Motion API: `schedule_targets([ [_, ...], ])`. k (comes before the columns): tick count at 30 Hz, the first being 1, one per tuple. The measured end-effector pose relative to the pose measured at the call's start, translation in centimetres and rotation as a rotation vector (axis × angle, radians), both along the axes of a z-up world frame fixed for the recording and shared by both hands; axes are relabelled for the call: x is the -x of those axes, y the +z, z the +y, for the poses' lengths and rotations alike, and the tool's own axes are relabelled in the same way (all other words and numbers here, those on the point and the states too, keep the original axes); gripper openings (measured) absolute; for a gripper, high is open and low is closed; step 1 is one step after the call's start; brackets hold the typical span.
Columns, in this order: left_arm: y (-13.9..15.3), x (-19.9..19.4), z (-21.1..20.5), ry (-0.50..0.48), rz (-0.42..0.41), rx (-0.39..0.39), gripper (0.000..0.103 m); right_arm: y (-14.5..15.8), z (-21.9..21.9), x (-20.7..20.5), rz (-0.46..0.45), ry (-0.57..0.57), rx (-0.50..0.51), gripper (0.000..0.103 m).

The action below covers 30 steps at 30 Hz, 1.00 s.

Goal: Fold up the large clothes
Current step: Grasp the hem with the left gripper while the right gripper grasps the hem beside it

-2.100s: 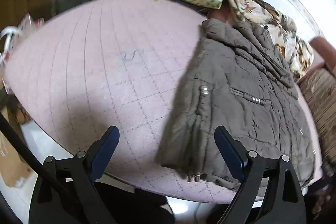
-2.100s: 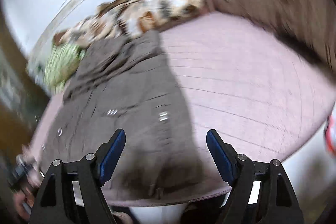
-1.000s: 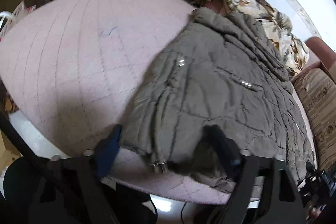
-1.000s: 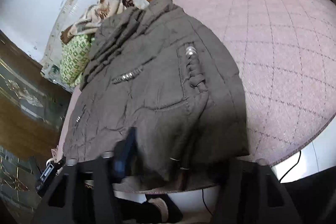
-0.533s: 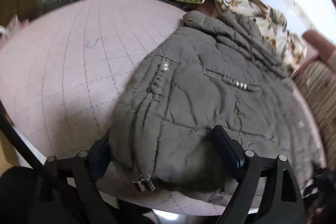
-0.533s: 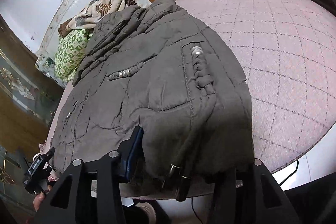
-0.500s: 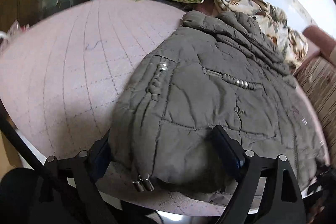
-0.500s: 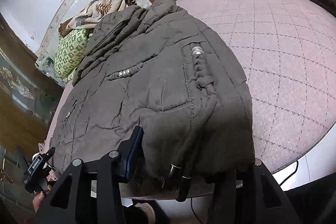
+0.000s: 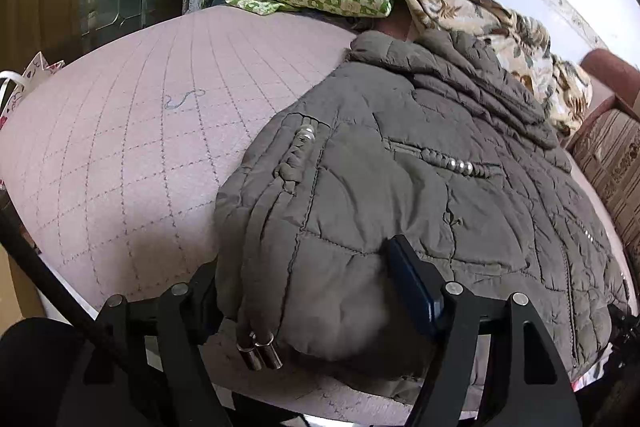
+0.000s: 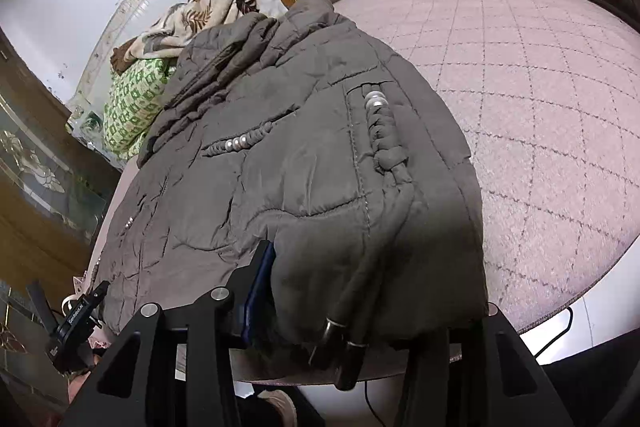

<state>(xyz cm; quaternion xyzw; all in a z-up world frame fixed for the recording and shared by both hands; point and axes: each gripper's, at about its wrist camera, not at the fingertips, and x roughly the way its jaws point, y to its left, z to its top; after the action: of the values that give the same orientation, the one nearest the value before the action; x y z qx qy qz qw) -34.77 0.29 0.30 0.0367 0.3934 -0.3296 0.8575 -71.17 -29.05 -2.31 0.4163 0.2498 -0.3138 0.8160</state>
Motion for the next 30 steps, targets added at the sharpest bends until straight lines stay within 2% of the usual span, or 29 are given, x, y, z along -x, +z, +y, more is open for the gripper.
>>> schedule_targets([
  [4,0.0,0.0,-0.3,0.004,-0.004,-0.030,0.077,0.3,0.4,-1.1,0.057,0.014,0.031,0.061],
  [7,0.0,0.0,-0.5,0.012,-0.007,-0.043,0.078,0.4,0.6,-1.9,0.112,0.032,0.066,0.063],
  [10,0.0,0.1,-0.6,0.012,-0.014,-0.059,0.078,0.5,0.8,-2.2,0.137,0.031,0.090,0.059],
  [12,0.0,0.3,-0.7,0.009,-0.031,-0.070,0.077,0.6,1.0,-2.3,0.156,0.029,0.115,0.053],
  [14,0.1,0.6,-0.8,0.000,-0.047,-0.076,0.074,0.8,1.1,-2.3,0.161,0.024,0.131,0.042],
  [17,0.2,1.3,-1.1,-0.008,-0.096,-0.104,0.072,1.3,1.8,-3.1,0.213,0.033,0.196,0.035],
  [21,0.3,1.6,-1.2,-0.014,-0.125,-0.119,0.069,1.7,2.7,-4.0,0.280,0.039,0.274,0.033],
  [26,0.4,1.9,-1.4,-0.017,-0.139,-0.125,0.066,1.8,2.8,-4.1,0.289,0.038,0.285,0.033],
  [30,0.5,2.2,-1.6,-0.034,-0.156,-0.127,0.057,1.8,2.9,-4.0,0.286,0.041,0.289,0.032],
])
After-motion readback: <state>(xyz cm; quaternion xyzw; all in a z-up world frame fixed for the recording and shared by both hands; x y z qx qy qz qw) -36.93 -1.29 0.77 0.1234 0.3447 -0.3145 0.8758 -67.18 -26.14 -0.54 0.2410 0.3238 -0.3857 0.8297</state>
